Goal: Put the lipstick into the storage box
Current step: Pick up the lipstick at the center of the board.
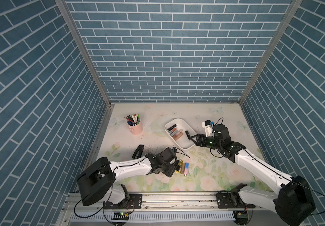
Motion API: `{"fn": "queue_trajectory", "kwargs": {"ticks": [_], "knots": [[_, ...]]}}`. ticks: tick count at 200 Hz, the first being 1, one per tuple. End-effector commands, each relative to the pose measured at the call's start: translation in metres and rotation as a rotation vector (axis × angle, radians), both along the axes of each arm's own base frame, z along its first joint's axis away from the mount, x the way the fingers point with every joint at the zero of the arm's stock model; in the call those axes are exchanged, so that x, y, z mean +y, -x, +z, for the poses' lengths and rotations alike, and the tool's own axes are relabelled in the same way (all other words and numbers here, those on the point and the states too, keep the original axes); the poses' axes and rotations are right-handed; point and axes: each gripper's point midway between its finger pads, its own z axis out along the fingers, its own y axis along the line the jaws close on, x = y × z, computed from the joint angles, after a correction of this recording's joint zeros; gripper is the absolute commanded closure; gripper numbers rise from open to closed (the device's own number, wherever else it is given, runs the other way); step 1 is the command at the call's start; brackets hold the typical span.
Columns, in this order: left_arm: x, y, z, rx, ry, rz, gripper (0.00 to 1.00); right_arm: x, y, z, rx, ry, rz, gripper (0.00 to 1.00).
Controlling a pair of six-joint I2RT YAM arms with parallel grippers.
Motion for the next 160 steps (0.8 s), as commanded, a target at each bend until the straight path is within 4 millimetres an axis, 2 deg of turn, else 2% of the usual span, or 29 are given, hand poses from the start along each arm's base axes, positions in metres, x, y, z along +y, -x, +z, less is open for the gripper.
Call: {"fn": "queue_trajectory", "kwargs": {"ticks": [1, 44, 100, 160], "knots": [[0.0, -0.001, 0.001, -0.011, -0.033, -0.023, 0.37, 0.0, 0.001, 0.003, -0.046, 0.012, 0.018, 0.42], [0.003, -0.005, -0.007, -0.016, -0.075, -0.024, 0.38, 0.001, 0.0, 0.001, -0.043, 0.013, 0.018, 0.42], [-0.006, -0.011, -0.014, -0.016, -0.1, -0.046, 0.4, 0.001, -0.001, 0.001, -0.044, 0.01, 0.016, 0.42], [-0.014, -0.017, -0.025, -0.003, -0.125, -0.079, 0.47, 0.0, -0.001, -0.002, -0.042, 0.014, 0.014, 0.42]]}}
